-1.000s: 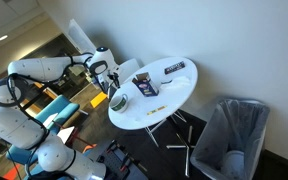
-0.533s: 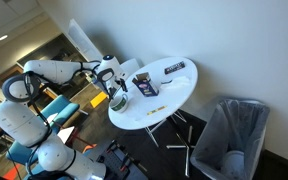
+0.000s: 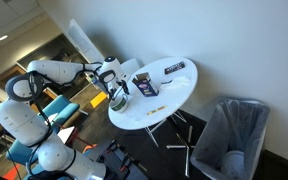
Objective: Pour some of the things in the box into the mug and then stir them with the spoon
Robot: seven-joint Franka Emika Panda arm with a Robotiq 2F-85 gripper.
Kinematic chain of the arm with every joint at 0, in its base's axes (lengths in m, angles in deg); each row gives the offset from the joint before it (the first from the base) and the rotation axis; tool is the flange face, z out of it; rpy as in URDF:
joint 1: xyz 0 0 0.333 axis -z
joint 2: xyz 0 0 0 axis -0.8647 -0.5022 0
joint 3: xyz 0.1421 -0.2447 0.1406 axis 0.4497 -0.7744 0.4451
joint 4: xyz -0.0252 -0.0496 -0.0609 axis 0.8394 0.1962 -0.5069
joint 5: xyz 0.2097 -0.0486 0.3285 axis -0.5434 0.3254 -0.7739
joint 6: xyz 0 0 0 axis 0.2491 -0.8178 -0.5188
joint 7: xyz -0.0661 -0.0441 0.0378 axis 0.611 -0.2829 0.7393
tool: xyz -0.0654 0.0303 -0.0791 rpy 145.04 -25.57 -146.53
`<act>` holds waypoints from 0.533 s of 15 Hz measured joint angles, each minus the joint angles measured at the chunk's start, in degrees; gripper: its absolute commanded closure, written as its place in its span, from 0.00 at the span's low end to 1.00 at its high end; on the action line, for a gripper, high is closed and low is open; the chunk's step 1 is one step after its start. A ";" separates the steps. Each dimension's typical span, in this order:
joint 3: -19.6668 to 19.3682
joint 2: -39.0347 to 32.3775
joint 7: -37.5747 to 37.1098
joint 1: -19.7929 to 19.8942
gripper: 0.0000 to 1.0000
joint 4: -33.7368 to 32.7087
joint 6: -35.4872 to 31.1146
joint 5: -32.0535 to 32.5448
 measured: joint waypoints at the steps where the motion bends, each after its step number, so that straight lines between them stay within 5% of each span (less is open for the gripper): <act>1: 0.00 0.25 0.00 -0.03 0.13 0.00 0.00 0.00; 3: 0.00 1.41 -0.02 -0.05 0.00 0.02 0.37 0.26; 8: -0.58 9.03 -3.01 0.04 0.00 1.12 2.70 6.51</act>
